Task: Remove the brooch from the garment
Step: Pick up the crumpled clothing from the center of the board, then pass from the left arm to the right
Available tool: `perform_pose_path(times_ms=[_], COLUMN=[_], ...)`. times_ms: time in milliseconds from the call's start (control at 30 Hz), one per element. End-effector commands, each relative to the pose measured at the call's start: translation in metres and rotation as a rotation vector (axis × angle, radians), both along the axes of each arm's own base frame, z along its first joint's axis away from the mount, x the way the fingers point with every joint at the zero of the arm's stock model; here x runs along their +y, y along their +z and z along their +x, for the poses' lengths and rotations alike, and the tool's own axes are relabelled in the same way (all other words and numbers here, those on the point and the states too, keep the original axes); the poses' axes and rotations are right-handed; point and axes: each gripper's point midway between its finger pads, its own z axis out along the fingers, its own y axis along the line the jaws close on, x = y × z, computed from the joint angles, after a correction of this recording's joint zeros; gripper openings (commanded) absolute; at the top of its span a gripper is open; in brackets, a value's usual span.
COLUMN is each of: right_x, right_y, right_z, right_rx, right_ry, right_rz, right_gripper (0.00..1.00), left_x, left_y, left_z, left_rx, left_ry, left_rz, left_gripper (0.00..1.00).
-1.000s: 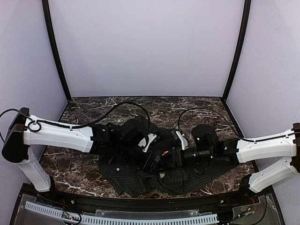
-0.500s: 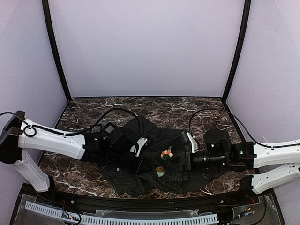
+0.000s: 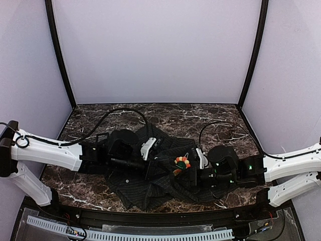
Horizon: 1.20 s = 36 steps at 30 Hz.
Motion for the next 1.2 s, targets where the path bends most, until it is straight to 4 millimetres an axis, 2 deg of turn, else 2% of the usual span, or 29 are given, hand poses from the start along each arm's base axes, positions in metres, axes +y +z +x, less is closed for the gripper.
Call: perform_pose_path(times_ms=[0,233,467,567,800,1167], right_x=[0.007,0.004,0.014,0.017,0.013,0.019], right_y=[0.029,0.036,0.026,0.026,0.025,0.014], right_z=[0.008,0.013,0.015,0.016,0.021,0.026], right_rx=[-0.015,-0.02,0.021,0.027,0.055,0.089], right_ry=[-0.063,-0.101,-0.11,-0.116,-0.151,-0.161], right_rz=[0.114,0.129,0.105,0.129,0.148,0.098], right_gripper=[0.33,0.34,0.34,0.38,0.42,0.42], left_x=[0.0,0.0,0.001,0.002,0.002,0.002], left_y=[0.02,0.019,0.021,0.022,0.024,0.031], left_z=[-0.004,-0.004,-0.004,-0.007,-0.011,-0.017], left_rx=[-0.036,-0.043,-0.053,-0.053,-0.054,-0.07], left_ry=[-0.026,-0.028,-0.027,-0.041,-0.061,-0.096], left_rz=[-0.056,-0.053,-0.065,-0.073,-0.107,-0.136], left_gripper=[0.01,0.01,0.01,0.01,0.01,0.01])
